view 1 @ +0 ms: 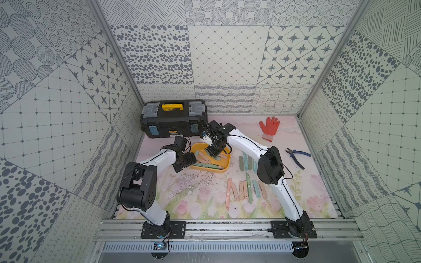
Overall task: Take the fruit knife out of the storage box
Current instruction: Pick up the fruit knife from the storage box, then place the fruit knife at the center of the board.
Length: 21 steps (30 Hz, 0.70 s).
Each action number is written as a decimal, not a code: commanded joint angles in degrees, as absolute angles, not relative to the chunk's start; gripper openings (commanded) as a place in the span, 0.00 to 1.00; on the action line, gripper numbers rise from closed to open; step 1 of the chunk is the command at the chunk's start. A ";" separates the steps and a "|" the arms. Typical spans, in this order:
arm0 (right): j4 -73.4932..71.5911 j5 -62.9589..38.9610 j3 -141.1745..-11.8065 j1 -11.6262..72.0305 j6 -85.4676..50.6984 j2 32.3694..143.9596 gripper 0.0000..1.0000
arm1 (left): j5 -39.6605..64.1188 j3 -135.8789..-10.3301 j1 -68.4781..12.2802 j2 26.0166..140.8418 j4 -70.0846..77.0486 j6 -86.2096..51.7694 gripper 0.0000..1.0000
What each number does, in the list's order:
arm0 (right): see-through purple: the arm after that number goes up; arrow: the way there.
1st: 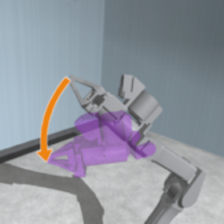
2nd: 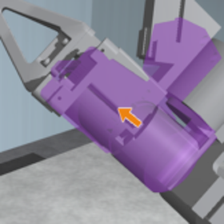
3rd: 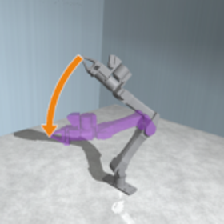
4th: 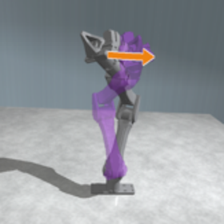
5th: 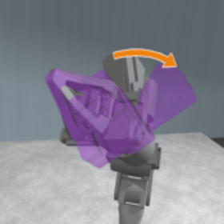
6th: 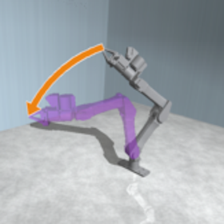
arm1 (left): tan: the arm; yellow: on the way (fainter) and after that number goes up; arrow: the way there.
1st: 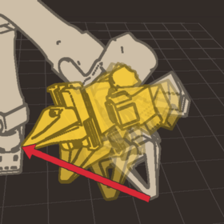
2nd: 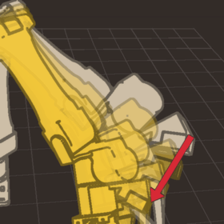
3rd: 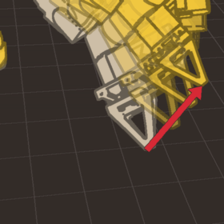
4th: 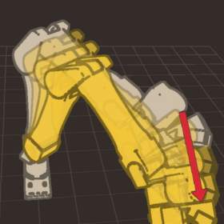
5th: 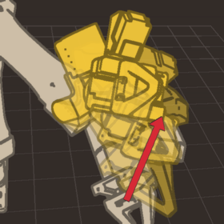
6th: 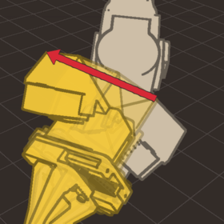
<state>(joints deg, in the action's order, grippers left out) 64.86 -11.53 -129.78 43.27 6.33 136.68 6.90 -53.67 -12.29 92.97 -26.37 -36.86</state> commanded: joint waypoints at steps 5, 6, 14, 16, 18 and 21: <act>56.28 -22.84 -121.94 39.79 0.81 125.90 0.10 | 6.73 -54.19 -12.05 93.12 -26.84 -35.81 0.89; 54.91 -24.14 -119.99 39.47 0.10 124.36 0.10 | 6.71 -54.16 -12.14 93.08 -26.83 -35.81 0.89; 37.17 -35.86 -94.71 31.82 -10.63 108.65 0.09 | 7.21 -54.18 -12.11 93.33 -26.67 -35.85 0.88; 34.47 -37.04 -88.63 29.67 -12.23 104.62 0.09 | 7.14 -54.06 -12.08 93.26 -26.69 -35.84 0.89; 34.81 -35.70 -84.20 28.28 -11.64 101.07 0.10 | 7.12 -54.10 -12.10 93.33 -26.52 -35.80 0.89; 35.98 -34.75 -78.57 25.40 -12.92 97.00 0.10 | 7.38 -54.40 -12.05 93.69 -26.51 -35.82 0.89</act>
